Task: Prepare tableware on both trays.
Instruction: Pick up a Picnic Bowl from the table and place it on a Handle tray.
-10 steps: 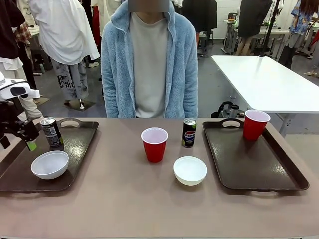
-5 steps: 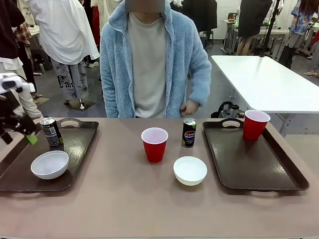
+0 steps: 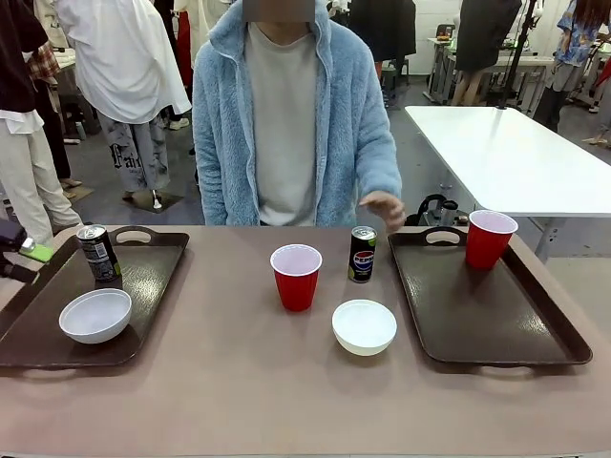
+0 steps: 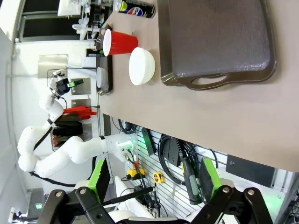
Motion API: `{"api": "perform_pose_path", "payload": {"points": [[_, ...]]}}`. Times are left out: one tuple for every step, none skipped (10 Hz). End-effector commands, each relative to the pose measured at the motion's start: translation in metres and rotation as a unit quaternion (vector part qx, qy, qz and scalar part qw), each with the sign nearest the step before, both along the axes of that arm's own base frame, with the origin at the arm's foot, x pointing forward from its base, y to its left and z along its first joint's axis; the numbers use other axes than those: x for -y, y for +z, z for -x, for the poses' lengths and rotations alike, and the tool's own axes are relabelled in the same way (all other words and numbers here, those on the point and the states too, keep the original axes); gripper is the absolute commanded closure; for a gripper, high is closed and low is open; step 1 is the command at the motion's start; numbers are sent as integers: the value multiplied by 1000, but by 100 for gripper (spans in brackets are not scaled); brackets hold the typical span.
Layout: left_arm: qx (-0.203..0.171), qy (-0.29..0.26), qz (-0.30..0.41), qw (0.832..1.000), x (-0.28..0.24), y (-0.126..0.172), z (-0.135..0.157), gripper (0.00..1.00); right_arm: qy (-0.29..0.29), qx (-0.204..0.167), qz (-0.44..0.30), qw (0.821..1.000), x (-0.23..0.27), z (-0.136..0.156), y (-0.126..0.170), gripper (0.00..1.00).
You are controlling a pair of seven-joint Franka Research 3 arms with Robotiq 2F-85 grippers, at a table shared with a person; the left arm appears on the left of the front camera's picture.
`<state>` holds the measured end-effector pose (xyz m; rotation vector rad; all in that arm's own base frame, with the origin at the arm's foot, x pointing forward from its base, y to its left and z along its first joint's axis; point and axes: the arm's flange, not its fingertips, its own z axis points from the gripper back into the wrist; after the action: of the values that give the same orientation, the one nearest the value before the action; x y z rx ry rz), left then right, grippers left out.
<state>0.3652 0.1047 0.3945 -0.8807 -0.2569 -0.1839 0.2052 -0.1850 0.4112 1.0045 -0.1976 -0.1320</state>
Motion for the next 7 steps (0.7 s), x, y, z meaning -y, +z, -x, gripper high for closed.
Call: {"api": "perform_pose_path", "payload": {"points": [[-26, 11, 69, 997, -31, -32, 3, 7, -1, 7, -8, 1000, 0, -1, 0, 0], [-44, 30, 93, 994, -50, -40, 10, 7, -1, 7, -8, 1000, 0, -1, 0, 0], [-42, 56, 114, 991, -70, -40, 18, 7, -1, 7, -8, 1000, 0, -1, 0, 0], [-41, 64, 120, 990, -89, -30, 20, 7, -1, 7, -8, 1000, 0, -1, 0, 0], [-39, 72, 118, 990, -94, -24, 24, 7, -1, 7, -8, 1000, 0, -1, 0, 0], [-33, 83, 122, 989, -96, -15, 27, 7, -1, 7, -8, 1000, 0, -1, 0, 0], [-33, 97, 128, 986, -95, -12, 29, 7, -1, 7, -8, 1000, 0, -1, 0, 0]]}}
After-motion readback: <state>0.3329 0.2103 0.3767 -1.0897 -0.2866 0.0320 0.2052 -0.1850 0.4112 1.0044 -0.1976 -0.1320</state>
